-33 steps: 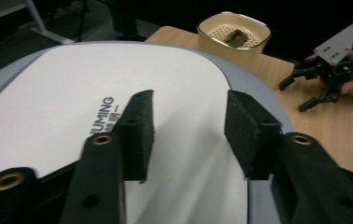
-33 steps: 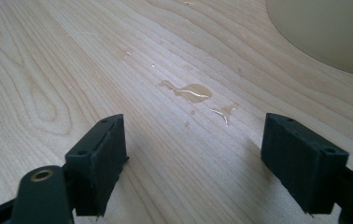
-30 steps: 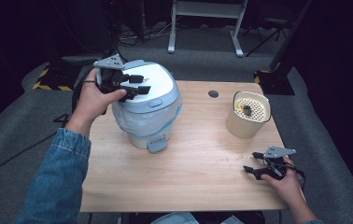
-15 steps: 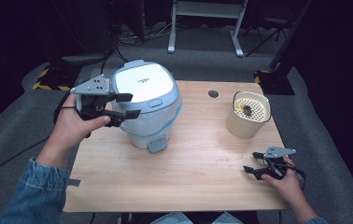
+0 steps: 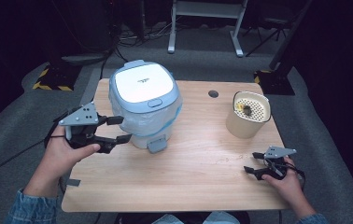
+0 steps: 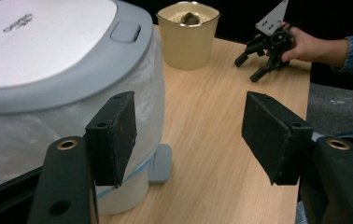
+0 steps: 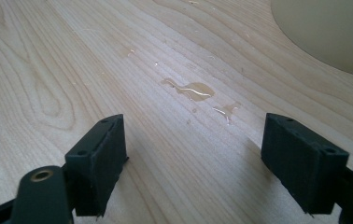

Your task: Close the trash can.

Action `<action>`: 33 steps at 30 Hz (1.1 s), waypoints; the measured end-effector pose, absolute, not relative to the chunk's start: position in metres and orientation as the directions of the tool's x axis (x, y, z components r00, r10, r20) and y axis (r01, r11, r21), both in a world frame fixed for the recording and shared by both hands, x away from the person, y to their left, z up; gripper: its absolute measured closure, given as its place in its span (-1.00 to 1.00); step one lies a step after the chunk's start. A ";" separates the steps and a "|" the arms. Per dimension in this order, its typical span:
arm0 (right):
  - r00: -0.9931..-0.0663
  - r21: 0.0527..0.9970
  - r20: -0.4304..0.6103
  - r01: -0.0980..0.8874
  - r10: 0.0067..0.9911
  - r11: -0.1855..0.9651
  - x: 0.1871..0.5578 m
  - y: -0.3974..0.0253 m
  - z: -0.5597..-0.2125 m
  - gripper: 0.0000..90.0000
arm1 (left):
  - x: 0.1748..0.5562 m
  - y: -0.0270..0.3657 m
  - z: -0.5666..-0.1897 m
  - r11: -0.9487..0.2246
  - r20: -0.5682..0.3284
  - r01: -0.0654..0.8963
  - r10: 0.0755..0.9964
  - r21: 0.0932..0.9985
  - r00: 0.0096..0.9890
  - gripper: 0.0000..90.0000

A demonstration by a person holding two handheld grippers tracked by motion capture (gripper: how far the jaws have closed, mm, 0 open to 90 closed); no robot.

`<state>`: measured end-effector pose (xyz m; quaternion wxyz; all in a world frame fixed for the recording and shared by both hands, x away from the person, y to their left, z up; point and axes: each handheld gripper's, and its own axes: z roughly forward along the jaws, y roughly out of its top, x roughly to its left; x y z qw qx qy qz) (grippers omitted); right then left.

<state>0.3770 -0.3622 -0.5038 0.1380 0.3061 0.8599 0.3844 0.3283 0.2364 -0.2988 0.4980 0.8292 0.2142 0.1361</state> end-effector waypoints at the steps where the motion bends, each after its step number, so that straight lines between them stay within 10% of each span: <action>1: -0.774 0.746 -0.001 0.422 0.633 0.516 0.377 -0.362 -0.504 -0.50 | 0.327 0.237 -0.303 -0.409 0.009 0.222 0.491 0.885 0.871 -0.22; 33: -0.777 0.745 -0.001 0.419 0.629 0.519 0.377 -0.362 -0.504 -0.50 | 0.310 0.246 -0.440 -0.433 -0.074 0.347 0.533 0.832 0.843 -0.31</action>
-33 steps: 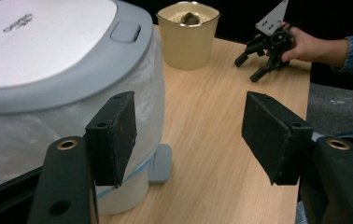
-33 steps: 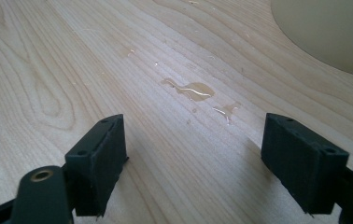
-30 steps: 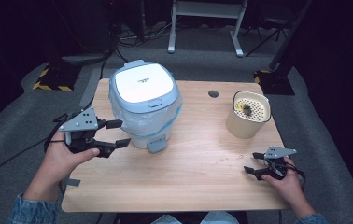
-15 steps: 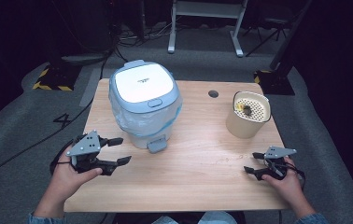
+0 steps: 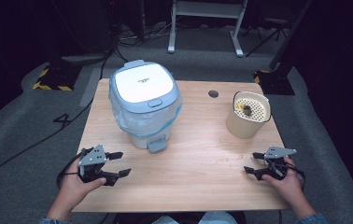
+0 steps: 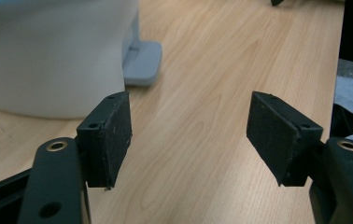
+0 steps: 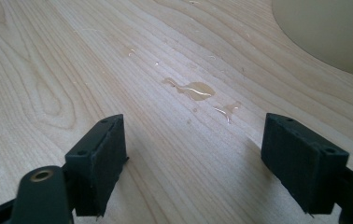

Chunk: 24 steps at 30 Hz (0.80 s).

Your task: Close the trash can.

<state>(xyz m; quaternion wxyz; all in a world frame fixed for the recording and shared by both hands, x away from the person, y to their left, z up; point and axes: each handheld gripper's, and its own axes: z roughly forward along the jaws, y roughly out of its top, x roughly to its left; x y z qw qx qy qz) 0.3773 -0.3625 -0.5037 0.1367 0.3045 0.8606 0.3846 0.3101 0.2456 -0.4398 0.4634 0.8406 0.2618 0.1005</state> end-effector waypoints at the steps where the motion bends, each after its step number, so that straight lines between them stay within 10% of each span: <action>1: -0.777 0.745 -0.001 0.419 0.629 0.519 0.377 -0.362 -0.504 -0.50 | 0.310 0.245 -0.444 -0.441 -0.085 0.362 0.533 0.821 0.842 -0.31; 24: -0.778 0.745 -0.002 0.418 0.628 0.520 0.377 -0.363 -0.504 -0.50 | 0.324 0.242 -0.504 -0.559 -0.016 0.455 0.619 0.694 0.785 -0.49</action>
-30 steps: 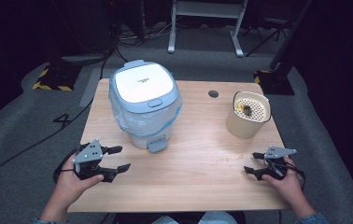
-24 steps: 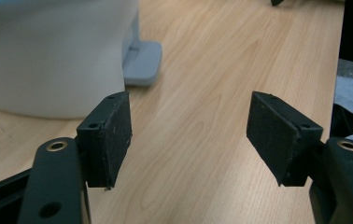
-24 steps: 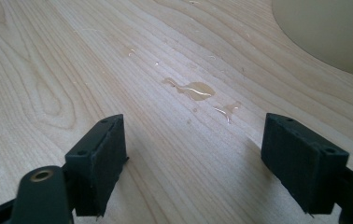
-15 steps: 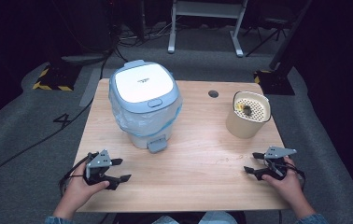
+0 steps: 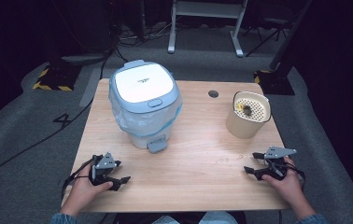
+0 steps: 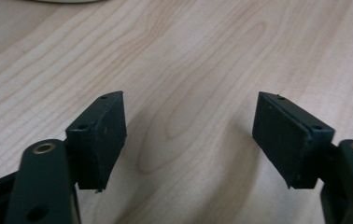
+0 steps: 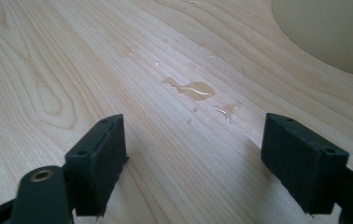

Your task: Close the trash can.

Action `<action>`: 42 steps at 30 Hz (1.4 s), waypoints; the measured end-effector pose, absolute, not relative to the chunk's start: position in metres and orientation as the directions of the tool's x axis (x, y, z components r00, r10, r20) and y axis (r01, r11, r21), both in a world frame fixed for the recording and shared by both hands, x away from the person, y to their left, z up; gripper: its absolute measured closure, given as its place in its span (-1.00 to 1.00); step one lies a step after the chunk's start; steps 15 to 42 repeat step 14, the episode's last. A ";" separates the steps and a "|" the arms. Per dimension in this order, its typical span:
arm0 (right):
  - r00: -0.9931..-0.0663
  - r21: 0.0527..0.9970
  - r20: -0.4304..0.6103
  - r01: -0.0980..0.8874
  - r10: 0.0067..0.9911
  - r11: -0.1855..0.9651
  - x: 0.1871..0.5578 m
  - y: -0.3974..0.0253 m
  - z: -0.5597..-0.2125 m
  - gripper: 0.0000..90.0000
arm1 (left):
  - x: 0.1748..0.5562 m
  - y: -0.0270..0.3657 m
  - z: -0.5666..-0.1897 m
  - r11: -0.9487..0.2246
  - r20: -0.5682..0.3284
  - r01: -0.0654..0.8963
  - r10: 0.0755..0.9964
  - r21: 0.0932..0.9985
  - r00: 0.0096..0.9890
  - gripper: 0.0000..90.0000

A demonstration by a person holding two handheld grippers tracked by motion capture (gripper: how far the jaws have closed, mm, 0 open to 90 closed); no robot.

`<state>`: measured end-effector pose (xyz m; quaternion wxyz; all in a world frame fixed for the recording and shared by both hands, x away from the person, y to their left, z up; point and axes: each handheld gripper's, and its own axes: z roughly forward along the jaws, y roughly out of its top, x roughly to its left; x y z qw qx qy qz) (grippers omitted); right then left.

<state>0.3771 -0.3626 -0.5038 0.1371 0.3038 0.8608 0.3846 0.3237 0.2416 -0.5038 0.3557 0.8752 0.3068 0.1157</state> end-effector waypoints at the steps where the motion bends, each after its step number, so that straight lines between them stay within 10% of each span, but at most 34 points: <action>1: -0.778 0.745 -0.002 0.417 0.628 0.520 0.377 -0.363 -0.504 -0.50 | 0.325 0.241 -0.504 -0.554 -0.019 0.460 0.625 0.694 0.781 -0.57; 42: -0.778 0.745 -0.003 0.417 0.628 0.520 0.377 -0.363 -0.504 -0.50 | 0.329 0.240 -0.505 -0.546 -0.023 0.476 0.640 0.689 0.768 -0.67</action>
